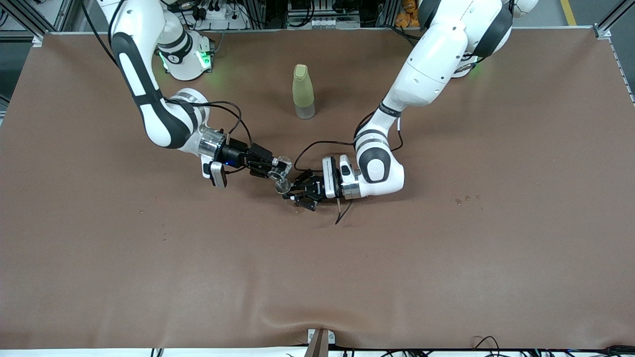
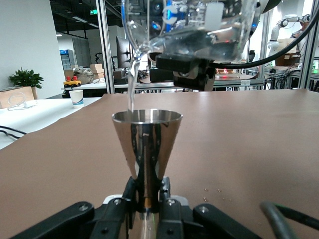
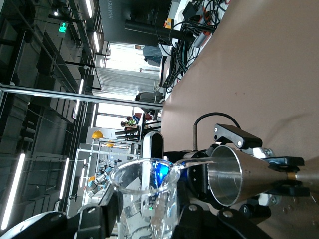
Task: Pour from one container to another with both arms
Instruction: 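Pour the beaker liquid into the jigger held by the left gripper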
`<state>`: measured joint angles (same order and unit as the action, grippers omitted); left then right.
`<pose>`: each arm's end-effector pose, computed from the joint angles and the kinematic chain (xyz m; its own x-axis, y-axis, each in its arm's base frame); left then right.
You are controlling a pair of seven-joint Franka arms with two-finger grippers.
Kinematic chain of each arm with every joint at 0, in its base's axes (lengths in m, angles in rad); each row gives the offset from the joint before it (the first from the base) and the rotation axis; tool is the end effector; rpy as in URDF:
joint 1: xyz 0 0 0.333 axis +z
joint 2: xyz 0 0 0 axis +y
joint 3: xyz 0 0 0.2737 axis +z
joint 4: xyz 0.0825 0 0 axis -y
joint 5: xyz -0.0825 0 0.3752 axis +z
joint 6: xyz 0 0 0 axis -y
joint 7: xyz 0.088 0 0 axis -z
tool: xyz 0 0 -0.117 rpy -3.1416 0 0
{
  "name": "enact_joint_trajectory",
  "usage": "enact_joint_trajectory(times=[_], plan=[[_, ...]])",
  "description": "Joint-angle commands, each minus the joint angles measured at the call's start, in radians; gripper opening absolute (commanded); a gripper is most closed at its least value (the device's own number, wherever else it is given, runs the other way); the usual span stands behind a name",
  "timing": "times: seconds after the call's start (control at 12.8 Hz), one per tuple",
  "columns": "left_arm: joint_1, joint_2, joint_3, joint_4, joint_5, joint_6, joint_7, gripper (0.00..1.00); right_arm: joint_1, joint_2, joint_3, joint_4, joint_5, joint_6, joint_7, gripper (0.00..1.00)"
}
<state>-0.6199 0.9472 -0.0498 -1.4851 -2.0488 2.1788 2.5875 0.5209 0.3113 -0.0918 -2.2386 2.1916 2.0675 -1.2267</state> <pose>0.5148 -0.4531 0.1053 -0.0355 -0.1608 0.9864 -0.9962 -0.0734 -0.0478 0.4742 0.2704 0.2115 0.9396 -0.3083 0.1487 0.0992 -0.1704 -0.9804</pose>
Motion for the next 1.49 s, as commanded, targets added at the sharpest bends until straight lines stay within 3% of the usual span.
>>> enact_joint_trajectory(times=[0.0, 1.02, 1.41], plan=[[0.0, 0.01, -0.002, 0.019, -0.037, -0.001, 0.028, 0.0, -0.015, -0.04, 0.007, -0.026, -0.015, 0.003, 0.062, 0.25], [0.0, 0.01, -0.002, 0.019, -0.044, -0.001, 0.029, 0.0, -0.018, -0.015, 0.006, -0.016, -0.015, 0.005, 0.145, 0.22], [-0.001, 0.008, -0.002, 0.019, -0.048, -0.001, 0.029, 0.0, -0.016, -0.014, 0.007, -0.015, -0.016, 0.005, 0.291, 0.24]])
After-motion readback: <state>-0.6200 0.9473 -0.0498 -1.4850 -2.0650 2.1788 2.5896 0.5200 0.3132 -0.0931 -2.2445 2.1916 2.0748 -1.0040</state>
